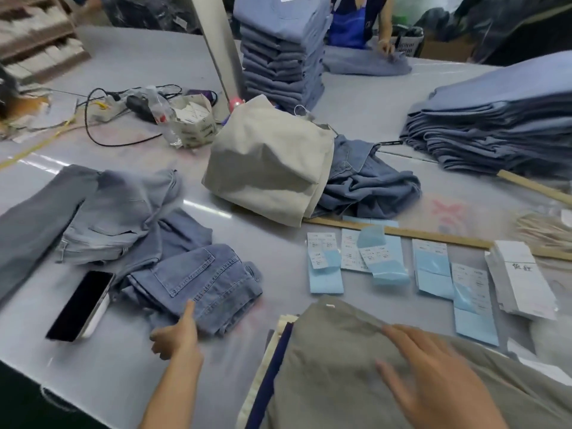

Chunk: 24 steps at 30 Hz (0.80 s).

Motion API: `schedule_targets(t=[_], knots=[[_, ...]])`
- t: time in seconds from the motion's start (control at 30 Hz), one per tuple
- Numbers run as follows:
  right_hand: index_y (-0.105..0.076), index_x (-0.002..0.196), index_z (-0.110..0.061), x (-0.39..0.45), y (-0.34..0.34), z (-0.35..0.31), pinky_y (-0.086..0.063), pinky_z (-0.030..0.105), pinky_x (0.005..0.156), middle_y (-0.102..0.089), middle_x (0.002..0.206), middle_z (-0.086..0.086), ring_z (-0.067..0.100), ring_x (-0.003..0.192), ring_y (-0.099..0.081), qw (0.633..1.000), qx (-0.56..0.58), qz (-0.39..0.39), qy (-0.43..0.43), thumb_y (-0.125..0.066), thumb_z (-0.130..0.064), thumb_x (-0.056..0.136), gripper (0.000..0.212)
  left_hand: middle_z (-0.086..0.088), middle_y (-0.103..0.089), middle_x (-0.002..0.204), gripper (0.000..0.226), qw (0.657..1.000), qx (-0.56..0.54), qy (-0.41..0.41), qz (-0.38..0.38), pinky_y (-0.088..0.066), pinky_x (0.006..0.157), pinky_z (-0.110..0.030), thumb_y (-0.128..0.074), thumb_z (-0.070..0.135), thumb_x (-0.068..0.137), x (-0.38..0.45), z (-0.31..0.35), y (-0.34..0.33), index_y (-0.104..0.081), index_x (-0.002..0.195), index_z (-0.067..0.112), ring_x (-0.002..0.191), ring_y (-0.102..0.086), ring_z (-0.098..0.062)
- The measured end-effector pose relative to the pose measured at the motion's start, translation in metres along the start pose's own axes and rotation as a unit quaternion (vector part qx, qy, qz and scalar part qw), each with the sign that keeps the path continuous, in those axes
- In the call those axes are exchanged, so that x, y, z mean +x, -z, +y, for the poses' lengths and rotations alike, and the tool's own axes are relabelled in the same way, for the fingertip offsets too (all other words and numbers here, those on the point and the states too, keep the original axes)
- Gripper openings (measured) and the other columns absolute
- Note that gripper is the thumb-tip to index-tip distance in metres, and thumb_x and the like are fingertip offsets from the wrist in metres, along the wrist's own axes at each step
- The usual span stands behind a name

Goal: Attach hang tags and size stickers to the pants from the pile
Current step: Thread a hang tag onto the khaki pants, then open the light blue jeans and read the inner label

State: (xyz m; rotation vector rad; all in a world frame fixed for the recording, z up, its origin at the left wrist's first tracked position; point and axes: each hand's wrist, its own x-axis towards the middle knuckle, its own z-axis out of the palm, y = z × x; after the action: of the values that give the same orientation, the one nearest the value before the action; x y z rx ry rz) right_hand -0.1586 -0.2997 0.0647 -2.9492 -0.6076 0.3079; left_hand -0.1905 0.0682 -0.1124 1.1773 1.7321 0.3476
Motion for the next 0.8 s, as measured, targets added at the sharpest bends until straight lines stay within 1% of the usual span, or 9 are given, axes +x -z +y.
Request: schedule_targets(t=[0.03,0.1,0.23,0.27,0.4,0.47,0.57,0.67,0.8], knots=[[-0.053,0.138,-0.041,0.009,-0.001,-0.019,-0.052,0.027,0.098,-0.053,0.137,-0.022,0.009,0.122,-0.059,0.999,0.005,-0.026,0.035,-0.066,-0.061,0.086,0.057,-0.034,-0.038,0.148,0.091,0.999,0.004,0.035,-0.014,-0.04,0.109,-0.057,-0.085,0.043,0.08,0.017,0.002,0.0,-0.04,0.141,-0.007,0.135,-0.042,-0.048],[-0.033,0.146,-0.05,0.028,-0.02,-0.055,-0.033,0.018,0.109,-0.033,0.148,-0.03,0.0,0.138,-0.036,0.993,0.072,-0.069,0.06,-0.042,-0.062,0.098,0.05,-0.03,-0.044,0.147,0.088,0.998,-0.016,0.031,-0.054,-0.046,0.107,-0.057,-0.089,0.037,0.077,0.04,0.006,-0.005,-0.045,0.138,-0.009,0.133,-0.049,-0.044],[-0.049,0.136,-0.044,0.06,-0.052,-0.132,-0.038,0.014,0.103,-0.05,0.138,-0.019,-0.001,0.124,-0.048,0.945,0.299,-0.133,0.021,-0.06,-0.047,0.098,0.04,-0.024,-0.06,0.134,0.058,0.985,-0.1,0.034,-0.137,-0.055,0.091,-0.054,-0.083,0.014,0.083,0.048,0.026,-0.022,-0.053,0.128,-0.005,0.111,-0.064,-0.037],[-0.053,0.132,-0.041,0.067,-0.062,-0.15,-0.043,0.016,0.101,-0.054,0.135,-0.012,0.002,0.117,-0.055,0.898,0.411,-0.159,-0.016,-0.068,-0.038,0.096,0.039,-0.023,-0.064,0.127,0.045,0.976,-0.125,0.025,-0.178,-0.058,0.081,-0.048,-0.079,0.009,0.085,0.042,0.034,-0.026,-0.057,0.123,-0.003,0.1,-0.066,-0.034],[-0.051,0.131,-0.027,0.109,-0.081,-0.203,-0.058,0.034,0.077,-0.07,0.122,0.004,0.015,0.097,-0.07,0.551,0.792,-0.14,-0.225,-0.086,-0.03,0.072,0.069,-0.012,-0.078,0.091,0.018,0.932,-0.132,-0.073,-0.33,-0.057,0.054,-0.034,-0.078,0.008,0.086,-0.022,0.057,-0.027,-0.07,0.1,-0.001,0.072,-0.074,-0.026],[-0.055,0.133,-0.012,0.13,-0.083,-0.209,-0.056,0.034,0.06,-0.074,0.112,0.015,0.024,0.085,-0.072,0.476,0.83,-0.073,-0.283,-0.086,-0.031,0.071,0.072,-0.005,-0.08,0.091,0.019,0.908,-0.105,-0.138,-0.38,-0.061,0.065,-0.036,-0.081,0.011,0.085,-0.056,0.053,-0.019,-0.073,0.101,0.004,0.081,-0.077,-0.022],[-0.064,0.128,-0.009,0.15,-0.08,-0.2,-0.06,0.046,0.077,-0.075,0.111,0.018,0.036,0.099,-0.074,0.399,0.855,-0.036,-0.329,-0.085,-0.032,0.077,0.06,0.001,-0.076,0.112,0.039,0.887,-0.123,-0.197,-0.399,-0.059,0.089,-0.035,-0.081,0.006,0.084,-0.089,0.044,-0.004,-0.067,0.12,0.01,0.102,-0.073,-0.013],[-0.066,0.125,-0.009,0.151,-0.07,-0.177,-0.06,0.052,0.085,-0.075,0.113,0.018,0.038,0.103,-0.073,0.428,0.853,-0.037,-0.296,-0.084,-0.033,0.079,0.055,-0.003,-0.073,0.118,0.043,0.87,-0.148,-0.194,-0.429,-0.058,0.093,-0.051,-0.077,0.001,0.085,-0.099,0.035,0.005,-0.061,0.124,0.013,0.108,-0.072,-0.025],[-0.061,0.13,-0.015,0.144,-0.044,-0.137,-0.061,0.043,0.09,-0.076,0.113,0.001,0.021,0.103,-0.074,0.646,0.725,0.101,-0.215,-0.09,-0.034,0.067,0.072,-0.001,-0.071,0.123,0.046,0.846,-0.159,-0.16,-0.483,-0.057,0.097,-0.043,-0.073,-0.003,0.084,-0.106,0.013,0.007,-0.058,0.121,0.021,0.106,-0.072,-0.01]])
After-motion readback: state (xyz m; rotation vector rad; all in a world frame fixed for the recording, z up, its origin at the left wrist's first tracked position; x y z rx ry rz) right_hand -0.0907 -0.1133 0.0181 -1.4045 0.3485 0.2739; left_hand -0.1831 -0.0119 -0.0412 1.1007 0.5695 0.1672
